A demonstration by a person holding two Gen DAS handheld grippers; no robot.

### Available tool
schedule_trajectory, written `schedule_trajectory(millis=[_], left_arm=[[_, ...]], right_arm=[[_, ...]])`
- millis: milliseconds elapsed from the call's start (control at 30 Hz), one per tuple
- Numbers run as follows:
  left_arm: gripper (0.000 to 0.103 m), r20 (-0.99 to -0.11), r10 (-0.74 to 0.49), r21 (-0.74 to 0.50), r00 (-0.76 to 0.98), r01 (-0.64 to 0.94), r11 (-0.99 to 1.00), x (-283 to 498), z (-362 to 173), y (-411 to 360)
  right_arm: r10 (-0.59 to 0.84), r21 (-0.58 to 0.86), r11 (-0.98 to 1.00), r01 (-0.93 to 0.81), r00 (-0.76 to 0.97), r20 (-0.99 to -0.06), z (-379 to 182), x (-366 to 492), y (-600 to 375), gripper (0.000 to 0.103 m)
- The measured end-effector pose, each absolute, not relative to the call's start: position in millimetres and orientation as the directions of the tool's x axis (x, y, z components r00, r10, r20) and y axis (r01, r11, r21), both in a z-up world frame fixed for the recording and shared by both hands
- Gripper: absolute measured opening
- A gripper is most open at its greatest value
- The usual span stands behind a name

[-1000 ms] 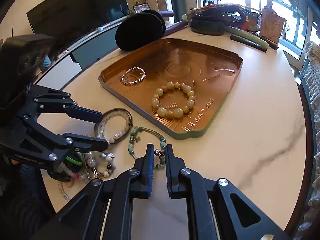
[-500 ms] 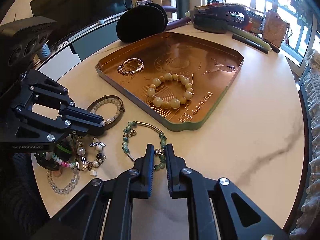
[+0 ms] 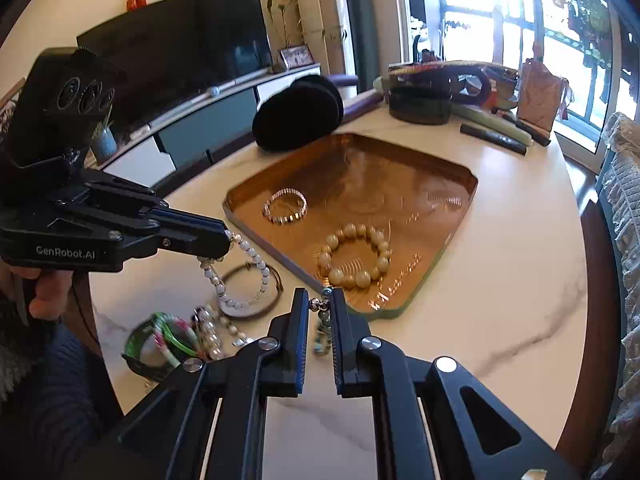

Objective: Organize jewelry
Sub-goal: 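Carry both bracelets into the copper tray and open both tools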

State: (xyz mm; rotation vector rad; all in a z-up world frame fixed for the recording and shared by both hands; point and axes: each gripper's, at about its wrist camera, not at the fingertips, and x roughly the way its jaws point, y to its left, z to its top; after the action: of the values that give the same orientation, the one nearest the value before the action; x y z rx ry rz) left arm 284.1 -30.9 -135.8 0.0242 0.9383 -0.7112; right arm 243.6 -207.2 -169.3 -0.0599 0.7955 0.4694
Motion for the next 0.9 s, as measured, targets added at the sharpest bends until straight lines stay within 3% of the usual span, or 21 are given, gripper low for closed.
schedule_trajectory(millis=[367,667,900], left_arm=[[0.006,-0.632,-0.529,-0.278,0.566,0.472,0.836,283,-82,-15],[0.006,-0.564,-0.427,-0.139,0.707,0.428,0.893,289,-49,-34],[0.006,-0.551,-0.341,-0.039,0.762,0.385,0.922,325,-67,-46]], right_arm=[[0.378,0.138,0.917,-0.374,0.705,-0.6,-115,240,-211,0.01],[0.34,0.127,0.937,-0.325,0.771,-0.539,-80,251,-203,0.01],[0.309,0.105,0.948,-0.302,0.782,-0.541,-86,284,-197,0.01]])
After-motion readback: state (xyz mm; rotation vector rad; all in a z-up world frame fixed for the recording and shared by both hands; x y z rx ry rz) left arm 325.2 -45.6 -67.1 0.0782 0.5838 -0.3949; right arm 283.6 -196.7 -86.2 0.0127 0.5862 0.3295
